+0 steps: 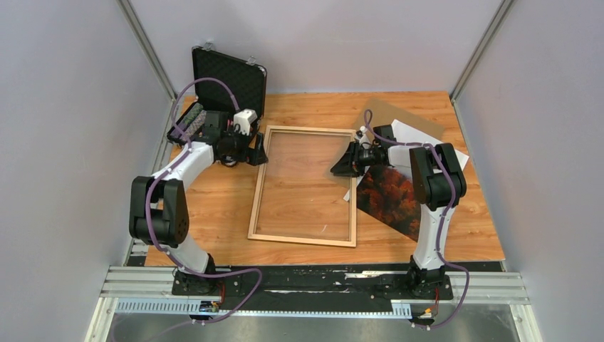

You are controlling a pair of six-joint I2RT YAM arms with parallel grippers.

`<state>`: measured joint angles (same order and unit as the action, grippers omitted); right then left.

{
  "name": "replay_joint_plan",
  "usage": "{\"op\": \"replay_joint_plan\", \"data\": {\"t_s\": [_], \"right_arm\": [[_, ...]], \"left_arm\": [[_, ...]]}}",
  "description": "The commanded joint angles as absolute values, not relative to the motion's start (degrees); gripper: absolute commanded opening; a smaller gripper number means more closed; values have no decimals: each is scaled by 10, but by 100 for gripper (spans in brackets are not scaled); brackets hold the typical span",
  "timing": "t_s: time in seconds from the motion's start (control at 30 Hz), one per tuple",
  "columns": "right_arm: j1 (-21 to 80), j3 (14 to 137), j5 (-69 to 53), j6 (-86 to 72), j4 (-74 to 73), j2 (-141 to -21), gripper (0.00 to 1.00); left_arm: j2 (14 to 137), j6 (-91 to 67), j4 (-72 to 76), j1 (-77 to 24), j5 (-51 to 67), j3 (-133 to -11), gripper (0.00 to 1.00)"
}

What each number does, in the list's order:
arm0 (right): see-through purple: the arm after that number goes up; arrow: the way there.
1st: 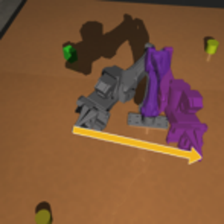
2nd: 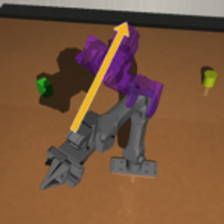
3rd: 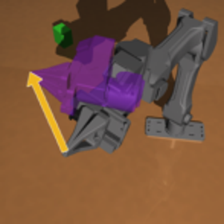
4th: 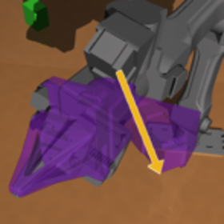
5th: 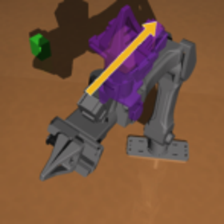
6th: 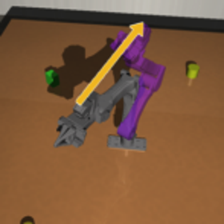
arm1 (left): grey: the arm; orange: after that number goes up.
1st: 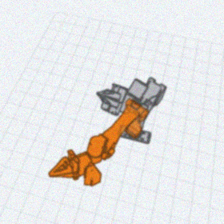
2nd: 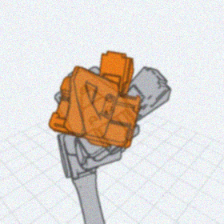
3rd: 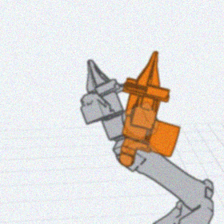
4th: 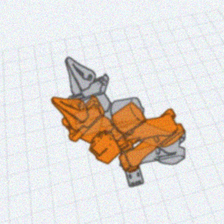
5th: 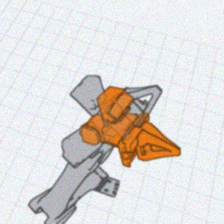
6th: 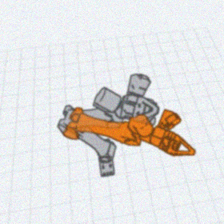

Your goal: Put the photo into the frame

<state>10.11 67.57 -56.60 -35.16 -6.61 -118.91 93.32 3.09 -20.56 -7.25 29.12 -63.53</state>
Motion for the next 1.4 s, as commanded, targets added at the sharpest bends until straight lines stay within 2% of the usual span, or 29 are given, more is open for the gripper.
{"op": "replay_joint_plan", "data": {"t_s": [0.0, 0.33, 0.7, 0.93, 1.37], "right_arm": [[104, 693, -555, -337, -69, -1197, 29], [104, 698, -555, -336, -70, -1204, 29], [104, 699, -553, -332, -74, -1201, 29], [104, 698, -554, -331, -76, -1201, 29], [103, 697, -561, -321, -79, -1192, 31]], "left_arm": [[925, 28, -198, -105, 281, -688, 100], [998, 8, -166, -239, 241, -745, 100], [1074, 15, -162, -358, 141, -778, 100], [1105, 17, -174, -389, 90, -790, 100], [1128, 16, -176, -393, 72, -782, 100]]}}
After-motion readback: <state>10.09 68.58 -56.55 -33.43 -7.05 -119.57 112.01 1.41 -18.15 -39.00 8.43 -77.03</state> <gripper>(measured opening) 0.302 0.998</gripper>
